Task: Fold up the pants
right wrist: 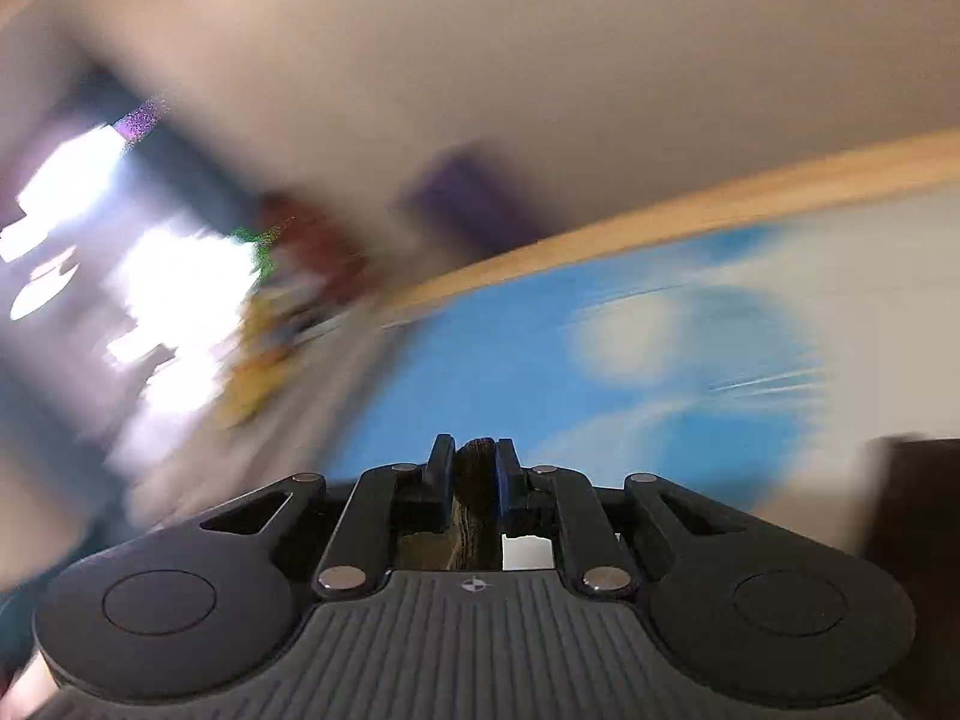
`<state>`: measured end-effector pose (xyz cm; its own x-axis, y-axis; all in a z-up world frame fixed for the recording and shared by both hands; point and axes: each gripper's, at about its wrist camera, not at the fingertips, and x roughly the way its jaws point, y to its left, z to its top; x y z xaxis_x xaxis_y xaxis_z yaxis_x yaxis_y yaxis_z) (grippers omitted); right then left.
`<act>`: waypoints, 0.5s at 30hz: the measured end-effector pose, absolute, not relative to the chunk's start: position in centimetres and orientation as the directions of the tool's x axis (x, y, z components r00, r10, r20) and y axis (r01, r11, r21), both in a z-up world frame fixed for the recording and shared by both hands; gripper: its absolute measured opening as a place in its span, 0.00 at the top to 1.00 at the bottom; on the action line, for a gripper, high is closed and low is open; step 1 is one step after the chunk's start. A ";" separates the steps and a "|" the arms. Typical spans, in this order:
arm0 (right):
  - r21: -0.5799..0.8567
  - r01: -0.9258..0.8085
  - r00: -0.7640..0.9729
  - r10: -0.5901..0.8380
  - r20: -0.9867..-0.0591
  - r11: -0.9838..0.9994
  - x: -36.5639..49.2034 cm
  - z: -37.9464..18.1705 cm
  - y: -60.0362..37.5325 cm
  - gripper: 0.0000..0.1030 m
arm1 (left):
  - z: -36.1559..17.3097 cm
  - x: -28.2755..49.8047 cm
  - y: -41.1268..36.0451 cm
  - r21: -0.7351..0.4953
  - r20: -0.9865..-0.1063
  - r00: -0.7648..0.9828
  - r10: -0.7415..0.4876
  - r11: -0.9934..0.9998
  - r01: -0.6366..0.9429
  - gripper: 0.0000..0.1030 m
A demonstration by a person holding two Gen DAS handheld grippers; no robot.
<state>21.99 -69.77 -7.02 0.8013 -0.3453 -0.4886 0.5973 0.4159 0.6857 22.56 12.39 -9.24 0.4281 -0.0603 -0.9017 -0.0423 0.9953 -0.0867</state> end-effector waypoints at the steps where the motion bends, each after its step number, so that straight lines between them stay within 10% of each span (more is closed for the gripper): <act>1: 0.669 0.634 0.773 -0.344 -0.532 0.388 21.9 -8.5 -70.5 0.87 | -9.1 22.6 12.1 -0.104 -0.895 0.438 -0.080 0.994 -0.030 0.64; 9: 0.629 0.641 0.764 -0.288 -0.578 0.440 21.7 -10.5 -71.5 0.87 | -8.7 23.6 8.2 -0.289 -0.785 0.539 -0.306 0.950 0.119 0.63; 15: 0.718 0.546 0.837 -0.243 -0.490 0.431 20.7 -8.3 -71.5 0.87 | -10.7 26.7 4.9 -0.550 -0.685 0.522 -0.508 0.831 0.087 0.33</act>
